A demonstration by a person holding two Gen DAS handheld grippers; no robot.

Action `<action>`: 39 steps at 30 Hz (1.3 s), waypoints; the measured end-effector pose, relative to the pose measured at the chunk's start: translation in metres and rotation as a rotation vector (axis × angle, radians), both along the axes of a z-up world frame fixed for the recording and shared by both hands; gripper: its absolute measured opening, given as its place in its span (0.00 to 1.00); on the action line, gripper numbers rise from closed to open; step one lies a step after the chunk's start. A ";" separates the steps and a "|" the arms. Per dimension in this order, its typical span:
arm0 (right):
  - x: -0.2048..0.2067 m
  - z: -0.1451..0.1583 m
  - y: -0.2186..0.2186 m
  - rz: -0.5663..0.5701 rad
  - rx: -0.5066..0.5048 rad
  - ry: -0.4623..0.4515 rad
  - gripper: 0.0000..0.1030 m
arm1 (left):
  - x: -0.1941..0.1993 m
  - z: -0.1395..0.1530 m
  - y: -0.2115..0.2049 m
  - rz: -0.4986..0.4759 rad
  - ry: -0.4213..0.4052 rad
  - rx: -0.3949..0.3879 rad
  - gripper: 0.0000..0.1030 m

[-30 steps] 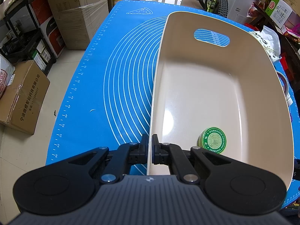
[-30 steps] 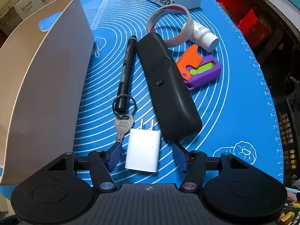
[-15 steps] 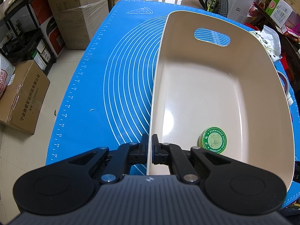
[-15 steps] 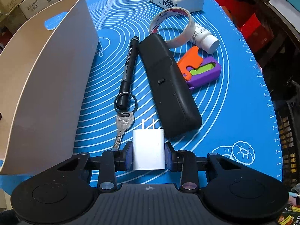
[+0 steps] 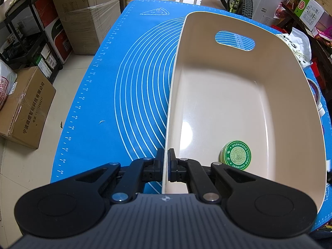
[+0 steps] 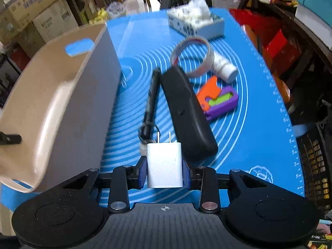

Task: Organize rigid objects
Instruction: 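Carry the white charger into the bin beside the tin and release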

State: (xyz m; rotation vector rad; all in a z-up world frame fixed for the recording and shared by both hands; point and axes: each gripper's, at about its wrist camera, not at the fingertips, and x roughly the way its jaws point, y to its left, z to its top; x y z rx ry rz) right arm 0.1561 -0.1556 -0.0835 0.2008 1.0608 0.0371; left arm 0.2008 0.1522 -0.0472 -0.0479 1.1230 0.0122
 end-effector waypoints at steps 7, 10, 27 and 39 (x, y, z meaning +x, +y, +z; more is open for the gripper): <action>-0.001 0.039 0.001 -0.013 0.022 -0.130 0.42 | 0.000 0.000 0.002 0.001 0.002 -0.003 0.05; 0.003 0.059 0.004 -0.008 0.035 -0.202 0.42 | 0.000 0.000 0.002 0.001 0.001 -0.003 0.05; 0.066 0.084 0.104 0.178 -0.009 -0.346 0.42 | 0.001 0.001 0.001 -0.002 0.003 0.001 0.05; 0.072 0.036 0.156 0.319 -0.079 -0.197 0.42 | 0.002 0.000 0.002 -0.005 0.005 0.002 0.05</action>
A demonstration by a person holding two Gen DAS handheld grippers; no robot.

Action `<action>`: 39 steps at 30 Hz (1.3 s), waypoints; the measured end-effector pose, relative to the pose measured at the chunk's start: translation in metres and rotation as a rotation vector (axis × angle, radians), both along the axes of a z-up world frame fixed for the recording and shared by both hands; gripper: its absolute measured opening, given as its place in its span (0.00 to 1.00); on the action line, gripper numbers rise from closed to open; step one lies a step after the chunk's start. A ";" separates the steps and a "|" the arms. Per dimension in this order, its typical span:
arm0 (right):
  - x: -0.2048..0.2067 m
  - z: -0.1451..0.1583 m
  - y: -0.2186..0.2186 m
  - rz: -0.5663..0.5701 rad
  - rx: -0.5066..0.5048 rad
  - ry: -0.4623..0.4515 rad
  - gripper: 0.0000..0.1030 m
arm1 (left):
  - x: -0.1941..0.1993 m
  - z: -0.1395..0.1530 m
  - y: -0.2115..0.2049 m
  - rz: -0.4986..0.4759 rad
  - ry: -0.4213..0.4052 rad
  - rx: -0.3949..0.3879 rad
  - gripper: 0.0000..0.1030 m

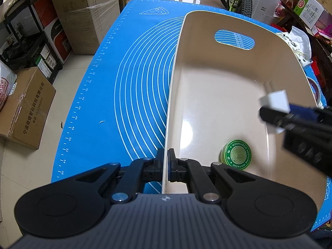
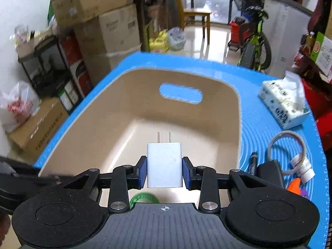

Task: Organize rigid objects
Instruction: 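Carry the white charger into the bin beside the tin and release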

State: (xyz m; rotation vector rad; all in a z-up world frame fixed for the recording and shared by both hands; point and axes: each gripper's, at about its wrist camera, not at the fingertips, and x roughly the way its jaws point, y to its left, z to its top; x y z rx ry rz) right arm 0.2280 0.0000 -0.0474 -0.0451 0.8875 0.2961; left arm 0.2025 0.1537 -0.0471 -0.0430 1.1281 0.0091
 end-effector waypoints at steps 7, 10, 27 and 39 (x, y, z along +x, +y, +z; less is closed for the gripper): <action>0.006 -0.027 0.016 0.035 -0.088 0.135 0.42 | 0.000 0.000 0.000 -0.001 -0.001 0.003 0.05; 0.005 -0.035 0.023 0.054 -0.121 0.164 0.42 | 0.000 0.000 0.000 -0.001 -0.001 0.002 0.05; -0.021 0.025 -0.018 0.033 -0.017 0.005 0.70 | 0.000 0.001 -0.001 0.000 -0.001 0.001 0.05; -0.035 0.050 -0.114 -0.121 -0.015 -0.122 0.82 | 0.000 0.001 -0.001 0.000 -0.001 0.002 0.05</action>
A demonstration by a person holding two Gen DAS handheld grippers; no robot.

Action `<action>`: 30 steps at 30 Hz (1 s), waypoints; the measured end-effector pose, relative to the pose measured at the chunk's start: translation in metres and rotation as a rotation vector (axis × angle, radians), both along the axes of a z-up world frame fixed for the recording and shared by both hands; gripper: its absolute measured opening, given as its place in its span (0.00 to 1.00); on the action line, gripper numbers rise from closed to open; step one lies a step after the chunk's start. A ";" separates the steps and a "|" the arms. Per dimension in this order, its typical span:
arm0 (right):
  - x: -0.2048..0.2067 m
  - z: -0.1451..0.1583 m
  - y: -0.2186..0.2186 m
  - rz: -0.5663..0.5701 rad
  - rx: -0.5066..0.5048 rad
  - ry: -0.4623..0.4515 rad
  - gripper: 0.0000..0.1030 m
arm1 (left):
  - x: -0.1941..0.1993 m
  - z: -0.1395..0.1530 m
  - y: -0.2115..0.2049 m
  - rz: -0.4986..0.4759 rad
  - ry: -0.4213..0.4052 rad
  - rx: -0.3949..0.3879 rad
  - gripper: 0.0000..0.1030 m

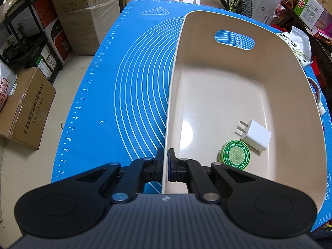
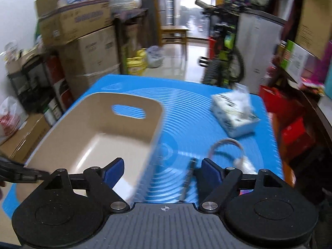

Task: Organize rigid objects
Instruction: 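Carry the white charger into the bin beside the tin and release, then move the right gripper to the black glasses case and grasp it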

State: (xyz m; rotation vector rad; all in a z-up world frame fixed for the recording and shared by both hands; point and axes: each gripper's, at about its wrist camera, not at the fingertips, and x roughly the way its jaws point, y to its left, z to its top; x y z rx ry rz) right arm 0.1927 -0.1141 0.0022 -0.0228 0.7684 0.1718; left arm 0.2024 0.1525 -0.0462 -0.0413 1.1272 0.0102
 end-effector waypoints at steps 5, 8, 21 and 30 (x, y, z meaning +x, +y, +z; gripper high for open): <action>0.003 -0.024 -0.042 -0.096 0.006 0.052 0.83 | 0.000 0.000 0.000 -0.001 0.000 0.001 0.05; 0.005 -0.046 -0.061 -0.139 -0.007 0.097 0.84 | 0.000 0.000 0.000 -0.001 0.000 0.002 0.05; 0.007 -0.095 -0.046 -0.038 -0.192 0.102 0.76 | 0.000 0.000 -0.001 0.001 0.000 0.000 0.05; 0.017 -0.120 -0.031 0.003 -0.260 0.121 0.69 | 0.001 -0.001 -0.002 -0.002 -0.001 0.000 0.05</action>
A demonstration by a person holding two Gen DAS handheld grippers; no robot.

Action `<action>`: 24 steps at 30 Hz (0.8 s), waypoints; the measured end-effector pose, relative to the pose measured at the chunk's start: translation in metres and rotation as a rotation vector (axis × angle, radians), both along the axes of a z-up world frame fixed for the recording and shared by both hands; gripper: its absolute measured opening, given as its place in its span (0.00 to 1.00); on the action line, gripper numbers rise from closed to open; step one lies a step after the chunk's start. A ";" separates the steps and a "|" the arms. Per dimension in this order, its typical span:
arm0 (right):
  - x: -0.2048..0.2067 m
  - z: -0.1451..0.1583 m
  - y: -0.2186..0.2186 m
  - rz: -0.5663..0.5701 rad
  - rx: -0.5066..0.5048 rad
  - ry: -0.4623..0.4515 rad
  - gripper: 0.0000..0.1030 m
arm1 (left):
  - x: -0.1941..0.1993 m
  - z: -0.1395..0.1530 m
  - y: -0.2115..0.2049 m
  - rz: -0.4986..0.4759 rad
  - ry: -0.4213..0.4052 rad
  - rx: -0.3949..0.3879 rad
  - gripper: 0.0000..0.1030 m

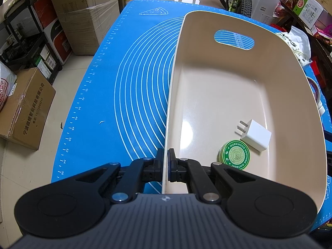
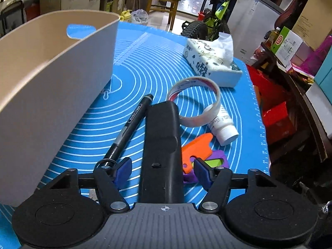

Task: Organize rigid objects
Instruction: 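Move the right gripper to the black glasses case and grasp it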

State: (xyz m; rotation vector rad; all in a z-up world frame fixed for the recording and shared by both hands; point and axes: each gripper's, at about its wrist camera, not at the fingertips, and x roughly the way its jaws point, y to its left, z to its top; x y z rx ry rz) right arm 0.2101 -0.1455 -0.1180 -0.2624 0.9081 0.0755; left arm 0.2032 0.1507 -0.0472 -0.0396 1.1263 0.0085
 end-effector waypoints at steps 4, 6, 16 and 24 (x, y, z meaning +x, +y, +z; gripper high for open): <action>0.005 -0.010 0.005 0.006 -0.036 0.009 0.69 | 0.000 0.000 0.000 0.001 0.000 0.000 0.05; 0.006 -0.014 0.008 0.016 -0.076 -0.011 0.69 | 0.000 0.000 0.000 0.001 0.000 0.000 0.05; 0.003 -0.018 0.011 0.034 -0.109 -0.061 0.57 | 0.000 0.000 0.001 0.000 0.000 0.001 0.05; 0.001 -0.016 0.006 0.038 -0.111 -0.068 0.51 | 0.000 0.000 0.001 0.000 0.000 0.001 0.05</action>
